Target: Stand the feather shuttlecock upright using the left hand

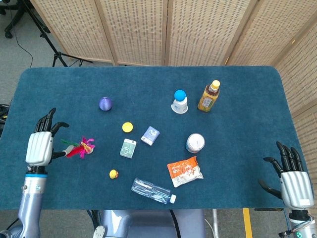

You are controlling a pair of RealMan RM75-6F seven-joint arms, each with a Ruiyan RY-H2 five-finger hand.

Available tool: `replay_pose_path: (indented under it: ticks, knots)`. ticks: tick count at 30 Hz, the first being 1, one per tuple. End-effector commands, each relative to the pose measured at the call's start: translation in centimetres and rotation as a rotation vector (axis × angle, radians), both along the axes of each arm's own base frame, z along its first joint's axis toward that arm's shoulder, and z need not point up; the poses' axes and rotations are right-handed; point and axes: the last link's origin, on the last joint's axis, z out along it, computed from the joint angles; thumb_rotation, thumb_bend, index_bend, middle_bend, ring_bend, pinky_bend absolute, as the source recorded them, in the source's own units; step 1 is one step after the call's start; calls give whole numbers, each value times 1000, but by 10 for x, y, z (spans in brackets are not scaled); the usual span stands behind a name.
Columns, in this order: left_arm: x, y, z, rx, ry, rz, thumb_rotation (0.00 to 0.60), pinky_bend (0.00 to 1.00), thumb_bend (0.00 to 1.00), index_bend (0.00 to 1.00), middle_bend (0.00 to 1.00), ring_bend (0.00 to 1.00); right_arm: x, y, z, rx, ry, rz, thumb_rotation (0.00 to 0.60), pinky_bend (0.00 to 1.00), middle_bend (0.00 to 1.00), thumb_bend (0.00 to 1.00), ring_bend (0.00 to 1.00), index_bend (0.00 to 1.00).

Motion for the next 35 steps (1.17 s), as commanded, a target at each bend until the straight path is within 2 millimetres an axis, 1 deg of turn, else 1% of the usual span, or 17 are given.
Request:
replay_pose_path:
  ticks: [1,3,14,18,20,25,28,30,32,35]
  knots:
    - [-8,-3,7,21,-19,6,600,111,3,347,0,71,0,0,0,1,1,0,600,0,0,208,0,315]
    - [-14,-6,12,34,-34,13,600,111,0,341,0,71,0,0,-1,3,1,0,600,0,0,208,0,315]
    - [-32,-14,24,68,-94,33,600,111,0,328,0,71,1,-1,-4,9,4,0,600,0,0,208,0,315]
    - [-42,-27,29,75,-110,33,600,111,0,319,0,71,0,-2,-5,12,6,-3,600,0,0,208,0,315]
    - [-50,-36,31,82,-115,39,600,111,0,317,0,71,0,-3,-5,13,6,-6,600,0,0,208,0,315]
    - [-75,-57,28,109,-84,67,600,111,0,306,0,64,-3,-4,-6,20,11,-15,600,0,0,208,0,315]
    - [-94,-71,22,153,-21,73,600,111,0,249,0,51,-5,-5,-8,23,15,-23,600,0,0,208,0,315]
    - [-103,-79,17,182,23,70,600,111,0,232,0,45,-6,-6,-9,25,18,-30,600,0,0,208,0,315]
    - [-107,-84,13,202,37,61,600,111,0,208,0,44,-8,-7,-9,28,21,-36,600,0,0,208,0,315]
    - [-113,-92,8,225,76,48,600,111,0,142,0,43,-10,-8,-11,34,26,-45,600,0,0,208,0,315]
